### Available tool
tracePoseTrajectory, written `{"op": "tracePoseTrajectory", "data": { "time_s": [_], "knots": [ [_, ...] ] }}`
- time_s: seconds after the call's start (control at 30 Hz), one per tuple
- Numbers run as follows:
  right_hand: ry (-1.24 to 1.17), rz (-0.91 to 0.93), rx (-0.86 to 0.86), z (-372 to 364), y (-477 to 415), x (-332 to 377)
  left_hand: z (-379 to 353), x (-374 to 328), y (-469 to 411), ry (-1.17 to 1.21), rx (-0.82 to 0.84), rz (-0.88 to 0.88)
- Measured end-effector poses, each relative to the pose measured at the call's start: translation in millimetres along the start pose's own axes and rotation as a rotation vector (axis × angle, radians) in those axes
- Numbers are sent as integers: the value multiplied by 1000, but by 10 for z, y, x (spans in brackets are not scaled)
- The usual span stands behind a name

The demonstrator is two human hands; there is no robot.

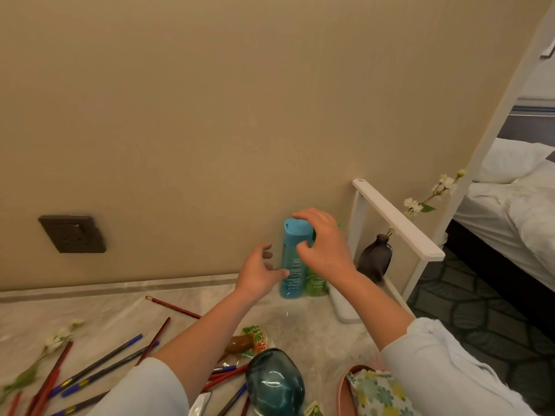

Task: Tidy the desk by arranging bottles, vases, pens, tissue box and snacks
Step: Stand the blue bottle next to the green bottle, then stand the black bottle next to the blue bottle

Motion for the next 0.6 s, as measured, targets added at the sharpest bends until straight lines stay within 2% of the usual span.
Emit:
{"op": "tracePoseTrajectory", "data": {
  "time_s": [0.07, 0.17, 0.43, 0.6],
  "knots": [
    [-82, 11, -75, -40, 88, 116, 135, 7, 115, 45, -20, -18],
    [-144, 6, -55, -171, 202, 324, 354, 58, 313, 71, -57, -29],
    [-437, -209, 272, -721, 382, 810, 1017, 411, 924, 101, -279, 46],
    [-499, -149, 414, -1080, 496, 1307, 1537, 701, 1397, 117, -468, 127]
  ]
}}
Point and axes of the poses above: each hand's wrist, its own y-axis away from the middle knuckle, its own z-axis out of the back of the hand, x = y × z, the point moved 2 cm from there along -y, towards the middle knuckle, and after that the axes turned 6 degrees about z, right-handed, at the moved point
